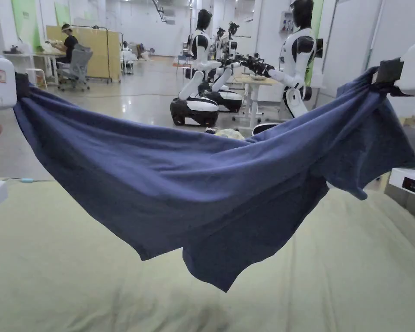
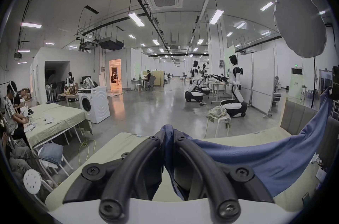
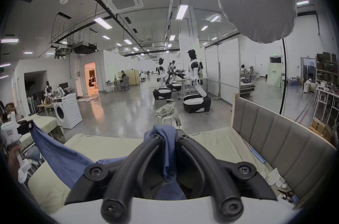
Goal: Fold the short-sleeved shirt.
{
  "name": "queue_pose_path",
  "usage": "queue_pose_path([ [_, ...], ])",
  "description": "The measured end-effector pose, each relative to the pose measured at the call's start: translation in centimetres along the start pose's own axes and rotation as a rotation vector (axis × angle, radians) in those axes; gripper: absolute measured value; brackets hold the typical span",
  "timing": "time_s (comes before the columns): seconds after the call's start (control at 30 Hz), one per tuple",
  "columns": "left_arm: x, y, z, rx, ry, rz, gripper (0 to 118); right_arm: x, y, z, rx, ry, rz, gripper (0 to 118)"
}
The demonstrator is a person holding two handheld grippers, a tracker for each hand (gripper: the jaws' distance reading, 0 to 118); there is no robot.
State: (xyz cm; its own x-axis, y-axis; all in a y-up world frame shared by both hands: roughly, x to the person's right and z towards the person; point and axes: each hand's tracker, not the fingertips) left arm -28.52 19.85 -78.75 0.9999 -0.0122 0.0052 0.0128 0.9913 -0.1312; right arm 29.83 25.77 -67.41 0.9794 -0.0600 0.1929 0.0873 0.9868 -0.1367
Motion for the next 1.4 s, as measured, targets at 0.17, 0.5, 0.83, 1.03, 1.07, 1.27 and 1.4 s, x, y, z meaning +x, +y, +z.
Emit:
queue_pose_path([
  [0.17, 0.5, -1.7, -4.8, -0.049, 0.000, 0.060, 8, 0.4, -2.0, -3.8, -0.065, -0.038, -0.020, 11],
  [0.5, 1.6, -11.3, -1.3, -0.126, -0.032, 0.067, 8, 3.6, -11.9, -2.9, -0.154, -0.050, -0.056, 11],
  [0.83, -2.2, -27.0, 14.7, -0.479, -0.188, -0.019, 8, 7.0, -30.0, 11.7, -0.425, 0.026, 0.173, 11],
  [1.03, -4.4, -39.0, 18.9, -0.740, -0.118, 0.026, 10, 9.4, -44.5, 15.2, -0.726, 0.006, 0.120, 11],
  [1.07, -4.3, -39.4, 19.1, -0.733, -0.118, 0.059, 18, 9.9, -45.3, 15.3, -0.742, 0.016, 0.072, 13],
  [1.27, -1.6, -31.4, 22.3, -0.450, -0.116, -0.103, 102, 7.1, -38.7, 17.3, -0.534, 0.082, 0.130, 118],
  [1.4, 3.6, -26.6, 24.5, -0.160, -0.206, -0.049, 102, 0.4, -33.3, 19.3, -0.204, 0.158, 0.092, 118],
])
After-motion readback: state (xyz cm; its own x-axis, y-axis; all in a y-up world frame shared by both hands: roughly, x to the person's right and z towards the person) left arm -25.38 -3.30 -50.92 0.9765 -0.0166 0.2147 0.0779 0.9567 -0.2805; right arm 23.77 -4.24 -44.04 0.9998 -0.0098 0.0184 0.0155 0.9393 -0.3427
